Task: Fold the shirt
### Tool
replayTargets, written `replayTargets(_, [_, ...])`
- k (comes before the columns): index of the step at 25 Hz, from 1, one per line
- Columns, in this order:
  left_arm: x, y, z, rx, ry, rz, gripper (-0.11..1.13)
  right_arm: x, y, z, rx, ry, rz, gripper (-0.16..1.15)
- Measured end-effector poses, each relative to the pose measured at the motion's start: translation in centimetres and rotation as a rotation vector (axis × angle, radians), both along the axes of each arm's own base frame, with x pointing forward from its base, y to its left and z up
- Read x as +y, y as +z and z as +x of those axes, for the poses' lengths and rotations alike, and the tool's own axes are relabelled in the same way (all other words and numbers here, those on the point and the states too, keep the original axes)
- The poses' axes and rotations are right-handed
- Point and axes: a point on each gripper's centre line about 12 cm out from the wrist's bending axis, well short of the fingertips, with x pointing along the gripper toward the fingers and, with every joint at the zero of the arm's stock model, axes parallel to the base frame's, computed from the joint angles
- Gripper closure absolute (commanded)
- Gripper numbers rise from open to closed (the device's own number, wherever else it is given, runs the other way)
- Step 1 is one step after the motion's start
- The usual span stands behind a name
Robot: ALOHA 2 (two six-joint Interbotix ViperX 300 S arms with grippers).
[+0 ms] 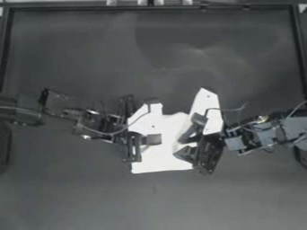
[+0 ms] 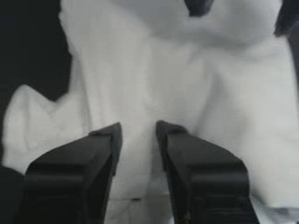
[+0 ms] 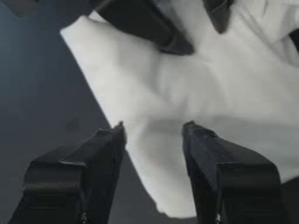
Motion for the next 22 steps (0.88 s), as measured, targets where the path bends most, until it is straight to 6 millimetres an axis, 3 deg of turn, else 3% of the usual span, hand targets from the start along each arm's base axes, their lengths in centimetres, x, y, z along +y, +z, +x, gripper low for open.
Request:
replayTargets(3, [0.1,2.4,0.0,-0.057,0.003,0.004,0.30,-0.6,0.7,-0.3,-0.020,0.008,-0.026,0.19])
replayTargets(8, [0.2,4.0,-0.3,-0.091,0.005,0.007,0.30,-1.8,1.8,-1.0,-0.049,0.026,-0.091,0.19])
replayTargets(22, [-3.2,3.3,-0.5,-0.159,-0.105,-0.032,0.30,-4.6,2.1,-1.4,-0.167,0.087,-0.117,0.18])
